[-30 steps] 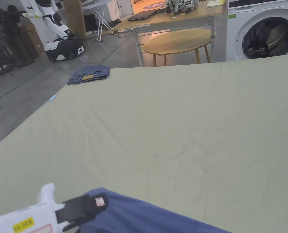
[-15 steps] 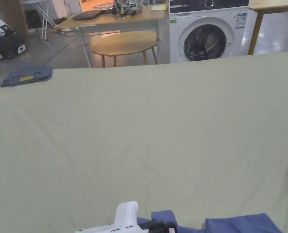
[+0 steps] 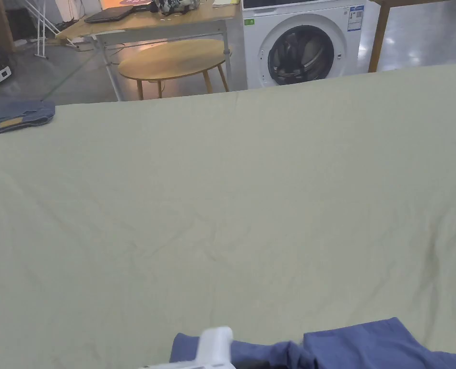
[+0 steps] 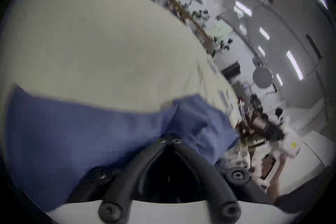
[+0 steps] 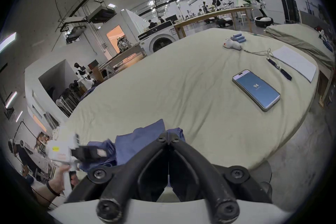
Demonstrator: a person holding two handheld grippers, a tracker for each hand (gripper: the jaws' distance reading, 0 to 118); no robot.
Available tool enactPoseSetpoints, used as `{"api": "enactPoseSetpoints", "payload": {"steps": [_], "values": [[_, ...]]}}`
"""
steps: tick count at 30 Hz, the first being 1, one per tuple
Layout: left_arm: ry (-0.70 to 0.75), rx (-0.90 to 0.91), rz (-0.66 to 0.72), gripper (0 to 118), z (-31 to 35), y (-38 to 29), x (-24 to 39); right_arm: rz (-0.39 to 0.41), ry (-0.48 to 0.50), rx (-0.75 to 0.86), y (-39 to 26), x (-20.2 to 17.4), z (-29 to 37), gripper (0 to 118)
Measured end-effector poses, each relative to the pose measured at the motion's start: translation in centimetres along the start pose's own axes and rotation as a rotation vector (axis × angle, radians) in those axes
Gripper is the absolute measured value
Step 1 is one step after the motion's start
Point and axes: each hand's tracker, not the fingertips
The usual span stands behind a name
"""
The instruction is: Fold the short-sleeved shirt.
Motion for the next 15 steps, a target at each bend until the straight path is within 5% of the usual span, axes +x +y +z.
{"api": "enactPoseSetpoints", "payload": {"steps": [3,6,7,11,15], "values": [[-0.01,0.009,-0.019,6,-1.7,-0.8,0.6,0.013,0.009,-0.009,-0.1,-0.6,0.0,0],[-0.047,0.079,-0.008,70,1.5,-0.2,0.9,0.04,0.009,-0.013,-0.3,-1.0,-0.1,0],[-0.059,0.141,-0.027,78,3.5,-0.2,0.9,0.042,0.015,-0.021,-0.2,-0.9,-0.4,0],[-0.087,0.313,0.085,81,11.7,-0.1,-1.6,0.036,0.022,-0.038,-0.4,-0.9,-1.2,0],[0.039,0.404,0.258,81,16.2,-1.5,-7.9,0.018,0.046,-0.058,-0.6,-1.0,-1.9,0]]}}
